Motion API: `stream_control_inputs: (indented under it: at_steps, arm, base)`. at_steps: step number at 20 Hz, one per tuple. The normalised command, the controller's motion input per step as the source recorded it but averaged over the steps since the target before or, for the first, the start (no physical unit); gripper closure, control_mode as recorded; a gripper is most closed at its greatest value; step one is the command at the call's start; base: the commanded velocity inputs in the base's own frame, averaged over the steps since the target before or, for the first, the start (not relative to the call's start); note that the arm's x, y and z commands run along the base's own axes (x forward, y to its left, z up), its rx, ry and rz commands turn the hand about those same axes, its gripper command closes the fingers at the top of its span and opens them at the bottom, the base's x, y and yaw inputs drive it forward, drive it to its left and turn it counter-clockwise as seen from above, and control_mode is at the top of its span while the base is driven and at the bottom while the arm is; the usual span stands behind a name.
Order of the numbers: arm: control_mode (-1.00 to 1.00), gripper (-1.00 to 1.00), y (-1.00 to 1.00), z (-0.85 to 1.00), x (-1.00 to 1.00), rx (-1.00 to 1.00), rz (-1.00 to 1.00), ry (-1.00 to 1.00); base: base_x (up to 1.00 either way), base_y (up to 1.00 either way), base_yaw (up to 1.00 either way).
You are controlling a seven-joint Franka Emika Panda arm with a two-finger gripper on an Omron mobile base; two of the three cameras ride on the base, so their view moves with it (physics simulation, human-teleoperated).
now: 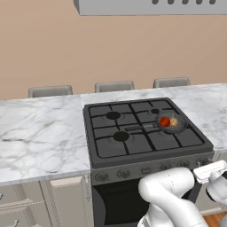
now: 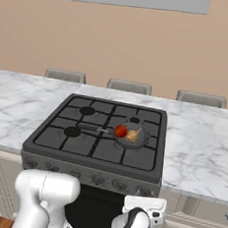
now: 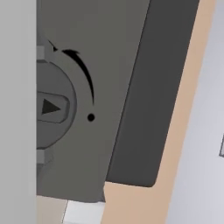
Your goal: Place the pan on the front right burner on the stove. Then place the tomato and the onion in the pan and turn on the front right burner.
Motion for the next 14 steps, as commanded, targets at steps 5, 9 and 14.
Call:
stream_control_inputs:
  at_steps: [5, 9, 14]
  arm:
    - [-1.0, 1.0, 0.0, 0.0, 0.04, -0.23, 0.03, -0.09]
    - [-1.0, 1.0, 0.0, 0.0, 0.02, -0.32, 0.09, -0.15]
    - [-1.0, 1.0, 0.0, 0.04, 0.0, -0.45, 0.12, -0.22]
  base:
    - [0.0, 0.0, 0.0]
    - [0.0, 0.0, 0.0]
    - [0.0, 0.0, 0.0]
